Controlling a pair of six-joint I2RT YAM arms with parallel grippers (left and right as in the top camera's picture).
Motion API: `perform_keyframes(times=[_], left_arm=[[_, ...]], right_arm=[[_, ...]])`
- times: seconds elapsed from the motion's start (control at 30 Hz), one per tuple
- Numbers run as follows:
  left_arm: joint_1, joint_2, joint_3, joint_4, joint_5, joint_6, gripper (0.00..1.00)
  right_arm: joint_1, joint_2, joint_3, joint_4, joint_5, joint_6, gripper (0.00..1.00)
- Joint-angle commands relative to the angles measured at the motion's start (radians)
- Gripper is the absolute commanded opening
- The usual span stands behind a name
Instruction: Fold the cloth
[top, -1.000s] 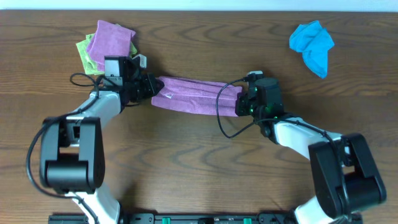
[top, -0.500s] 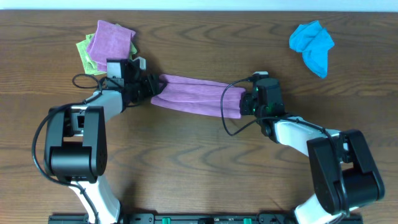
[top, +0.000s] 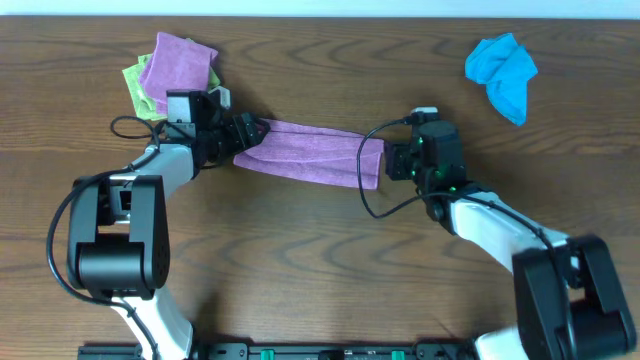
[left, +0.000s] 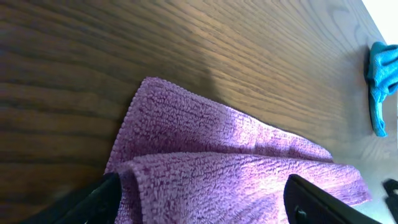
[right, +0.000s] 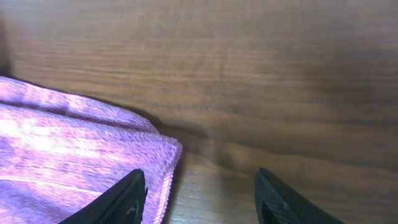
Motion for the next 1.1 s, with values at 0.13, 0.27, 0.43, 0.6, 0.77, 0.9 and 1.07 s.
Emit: perform_keyframes(times=[0.13,0.27,0.43,0.6,0.77,0.9,1.07], left_arm=[[0.003,-0.028,-0.007,-0.006,-0.023,0.001,0.72],[0.003,-0.028,-0.007,-0.003,-0.018,-0.013,0.44],[0.003,-0.028,-0.007,0.026,0.023,-0.031,0.11],[0.003,-0.028,-0.007,0.080,0.029,-0.071,0.06],[0.003,-0.028,-0.007,0.157,0.029,-0.121,0.06],[0.003,-0.028,-0.007,0.170,0.012,-0.124,0.06],[-0.009,-0.028,-0.007,0.179,-0.058,-0.123,0.06]], right_arm=[[-0.007,-0.021,0.006,-0.014,-0.028,0.031,0.55],[-0.007,-0.021,0.006,-0.022,-0.031,0.031,0.54],[-0.007,-0.021,0.006,-0.055,-0.031,0.031,0.53],[-0.006,-0.021,0.005,-0.097,-0.031,0.031,0.52],[-0.006,-0.021,0.005,-0.134,-0.031,0.031,0.50],[-0.006,-0.021,0.005,-0.140,-0.031,0.031,0.49],[-0.006,-0.021,0.005,-0.140,-0.031,0.031,0.49]])
